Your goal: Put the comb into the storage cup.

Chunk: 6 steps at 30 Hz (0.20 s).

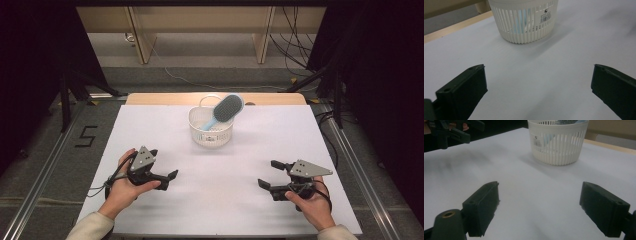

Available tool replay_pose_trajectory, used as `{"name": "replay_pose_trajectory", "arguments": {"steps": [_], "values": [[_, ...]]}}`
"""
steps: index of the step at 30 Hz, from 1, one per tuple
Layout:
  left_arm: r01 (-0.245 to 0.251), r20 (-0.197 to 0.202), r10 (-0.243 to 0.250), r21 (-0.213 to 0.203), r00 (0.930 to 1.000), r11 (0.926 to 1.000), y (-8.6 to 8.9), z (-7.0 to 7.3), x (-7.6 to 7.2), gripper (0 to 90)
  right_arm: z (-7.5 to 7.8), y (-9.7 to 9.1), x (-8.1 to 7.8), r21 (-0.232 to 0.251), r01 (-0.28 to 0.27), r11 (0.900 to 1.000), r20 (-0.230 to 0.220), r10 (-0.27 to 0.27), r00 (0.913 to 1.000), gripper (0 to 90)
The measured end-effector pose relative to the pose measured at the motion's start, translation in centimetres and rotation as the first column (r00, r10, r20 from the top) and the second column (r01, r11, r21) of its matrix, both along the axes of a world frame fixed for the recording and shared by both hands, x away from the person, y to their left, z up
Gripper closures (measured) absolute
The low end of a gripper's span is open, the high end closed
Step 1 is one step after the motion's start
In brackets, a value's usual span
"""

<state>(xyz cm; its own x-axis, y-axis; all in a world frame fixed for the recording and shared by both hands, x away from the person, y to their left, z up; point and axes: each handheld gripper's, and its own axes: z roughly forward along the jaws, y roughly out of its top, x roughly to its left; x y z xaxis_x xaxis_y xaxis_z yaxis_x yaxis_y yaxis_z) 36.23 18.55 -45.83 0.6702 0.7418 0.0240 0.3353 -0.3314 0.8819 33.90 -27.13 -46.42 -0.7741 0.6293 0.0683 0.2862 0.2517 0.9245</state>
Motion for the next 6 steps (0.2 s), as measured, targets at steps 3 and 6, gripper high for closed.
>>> {"name": "replay_pose_trajectory", "arguments": {"steps": [3, 6], "values": [[0.002, 0.004, -0.002, 0.008, 1.0, 1.0, 0.0, 0.0, 0.01, 0.0, 0.0, -0.01, 0.0, -0.003, 0.0, 1.0, 0.0, 0.0, 1.0, 16.5], [0.0, 0.005, 0.0, 0.013, 1.0, 0.9999, -0.02, -0.05, 0.02, 0.0, 0.0, -0.01, 0.0, -0.003, 0.0, 1.0, 0.0, 0.0, 1.0, 16.5]]}}
